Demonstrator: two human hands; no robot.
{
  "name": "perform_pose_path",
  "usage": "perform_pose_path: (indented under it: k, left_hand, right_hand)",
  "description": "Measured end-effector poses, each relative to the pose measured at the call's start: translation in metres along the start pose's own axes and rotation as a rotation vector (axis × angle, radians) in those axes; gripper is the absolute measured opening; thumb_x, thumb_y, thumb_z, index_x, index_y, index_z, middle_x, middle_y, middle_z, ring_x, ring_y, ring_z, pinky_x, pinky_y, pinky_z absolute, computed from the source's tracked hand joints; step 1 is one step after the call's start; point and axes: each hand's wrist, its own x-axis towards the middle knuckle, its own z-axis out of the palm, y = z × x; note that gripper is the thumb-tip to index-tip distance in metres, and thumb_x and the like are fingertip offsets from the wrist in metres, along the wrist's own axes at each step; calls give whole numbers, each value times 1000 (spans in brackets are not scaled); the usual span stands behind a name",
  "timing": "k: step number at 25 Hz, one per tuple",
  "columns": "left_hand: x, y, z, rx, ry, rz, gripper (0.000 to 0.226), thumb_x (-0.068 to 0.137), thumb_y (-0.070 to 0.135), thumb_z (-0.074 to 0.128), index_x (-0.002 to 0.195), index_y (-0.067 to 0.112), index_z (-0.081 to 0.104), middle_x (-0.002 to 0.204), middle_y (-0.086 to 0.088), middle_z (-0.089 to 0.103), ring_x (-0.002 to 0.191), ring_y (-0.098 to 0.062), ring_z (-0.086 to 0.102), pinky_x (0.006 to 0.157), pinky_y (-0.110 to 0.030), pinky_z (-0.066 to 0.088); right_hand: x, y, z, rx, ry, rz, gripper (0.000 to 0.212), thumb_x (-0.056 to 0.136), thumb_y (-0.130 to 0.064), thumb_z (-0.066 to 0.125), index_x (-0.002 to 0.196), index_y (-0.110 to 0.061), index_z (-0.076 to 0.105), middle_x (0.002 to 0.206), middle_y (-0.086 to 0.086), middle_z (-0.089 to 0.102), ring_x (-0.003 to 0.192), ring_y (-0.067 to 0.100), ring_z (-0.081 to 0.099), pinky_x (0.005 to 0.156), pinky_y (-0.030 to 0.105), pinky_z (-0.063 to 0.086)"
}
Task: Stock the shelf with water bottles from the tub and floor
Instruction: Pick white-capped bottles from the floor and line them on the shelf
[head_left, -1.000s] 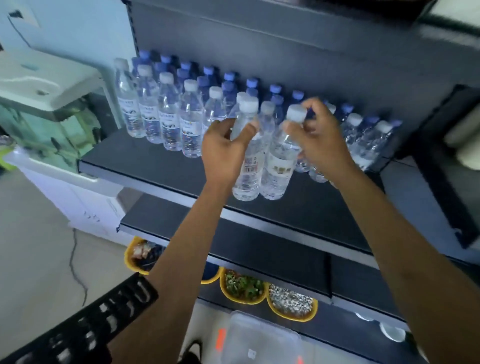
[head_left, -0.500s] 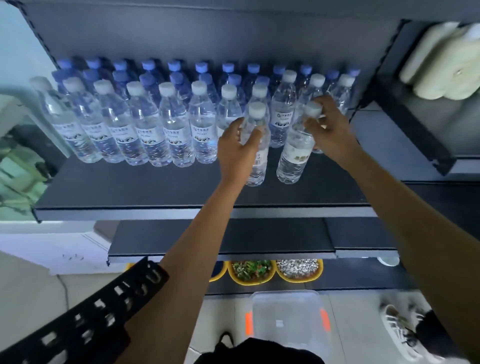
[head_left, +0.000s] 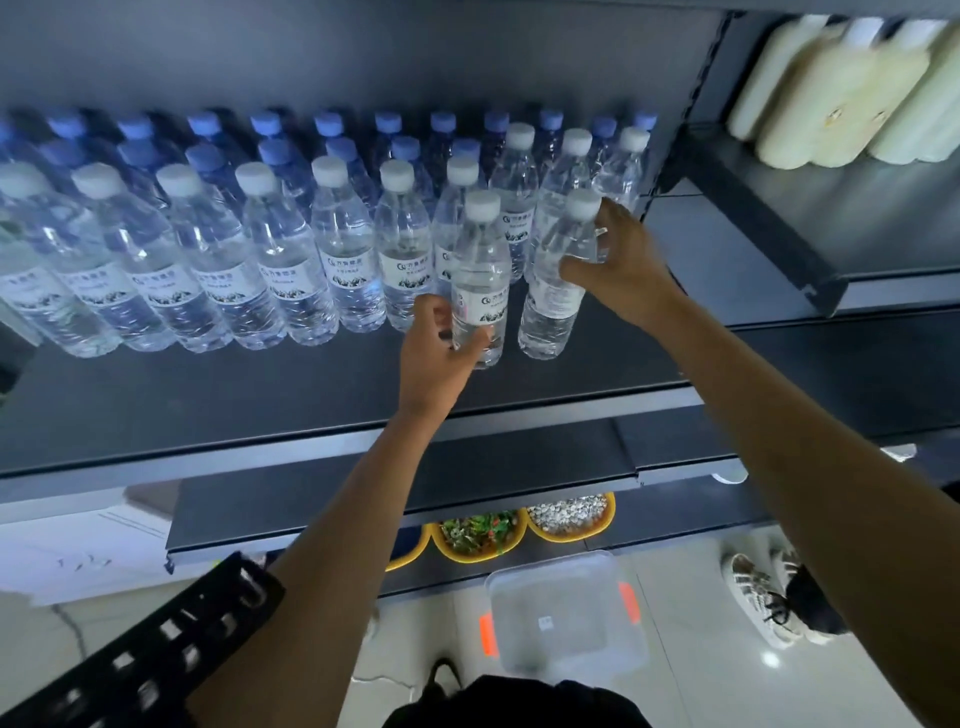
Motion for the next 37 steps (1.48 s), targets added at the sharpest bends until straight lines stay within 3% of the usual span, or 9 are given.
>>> perform_pose_path:
  k: [3, 7, 9, 11, 14, 19, 23, 32, 37]
  left_hand:
    - [-10, -10, 10, -94, -10, -11, 47, 86, 21, 77, 121, 15, 47, 111, 13, 64, 102, 2, 66, 93, -32, 57]
    - [-9, -11, 23, 4, 50, -30, 57, 73, 30, 88, 113, 13, 50, 113, -1, 54, 104, -22, 59, 92, -41, 54]
    - [-5, -8, 30, 106, 120, -32, 53, 71, 33, 87, 104, 10, 52, 106, -3, 51, 100, -26, 52, 89, -46, 51]
    - [-3, -4, 38, 136, 133, -30, 51, 73, 36, 85, 104, 10, 54, 105, -3, 54, 101, -25, 50, 91, -46, 49]
    - [-1, 3, 56, 124, 123, -67, 47, 77, 38, 81, 109, 13, 58, 111, -2, 58, 109, -23, 51, 96, -45, 48]
    - [8, 16, 84, 24, 190, -162, 44, 77, 32, 82, 107, 11, 57, 109, -3, 58, 104, -25, 57, 94, -45, 51]
    - [11, 14, 95, 46, 279, -180, 44, 77, 36, 83, 95, 10, 52, 97, -1, 55, 93, -25, 55, 85, -42, 51]
    - [22, 12, 104, 124, 384, -255, 33, 86, 40, 76, 88, 12, 57, 97, -1, 55, 93, -20, 56, 77, -30, 45]
    - [25, 12, 106, 146, 409, -283, 34, 84, 43, 76, 88, 14, 58, 95, 2, 56, 92, -18, 56, 76, -28, 43]
  right_hand:
    - [-13, 10, 8, 253, 10, 27, 57, 87, -11, 64, 142, -17, 51, 122, -17, 62, 110, -10, 57, 92, 18, 47]
    - [-24, 27, 36, 119, 105, 135, 69, 80, -35, 85, 138, -21, 52, 130, -1, 45, 123, 19, 53, 103, 35, 50]
    - [-28, 38, 48, 55, 151, 147, 64, 77, -36, 86, 131, -20, 55, 124, 2, 47, 112, 17, 54, 99, 40, 53]
    - [-31, 47, 53, 102, 205, 100, 53, 81, -31, 82, 126, -19, 57, 116, -3, 56, 95, 3, 58, 88, 29, 56]
    - [-31, 57, 54, 245, 262, 112, 49, 89, -23, 73, 133, -23, 51, 115, -19, 62, 98, -11, 60, 78, 9, 52]
    - [-29, 70, 68, 277, 237, 194, 56, 86, -22, 75, 133, -26, 45, 124, -14, 59, 111, -7, 58, 86, 15, 54]
    - [-21, 87, 86, 126, 169, 302, 58, 80, -31, 84, 127, -13, 56, 128, 6, 49, 122, 24, 51, 105, 46, 48]
    - [-4, 98, 96, 299, 170, 172, 53, 90, -22, 74, 137, -20, 51, 118, -10, 68, 109, 7, 65, 93, 29, 54]
    - [2, 102, 99, 164, 157, 110, 45, 94, -22, 67, 134, -7, 52, 124, 12, 58, 115, 31, 54, 98, 52, 50]
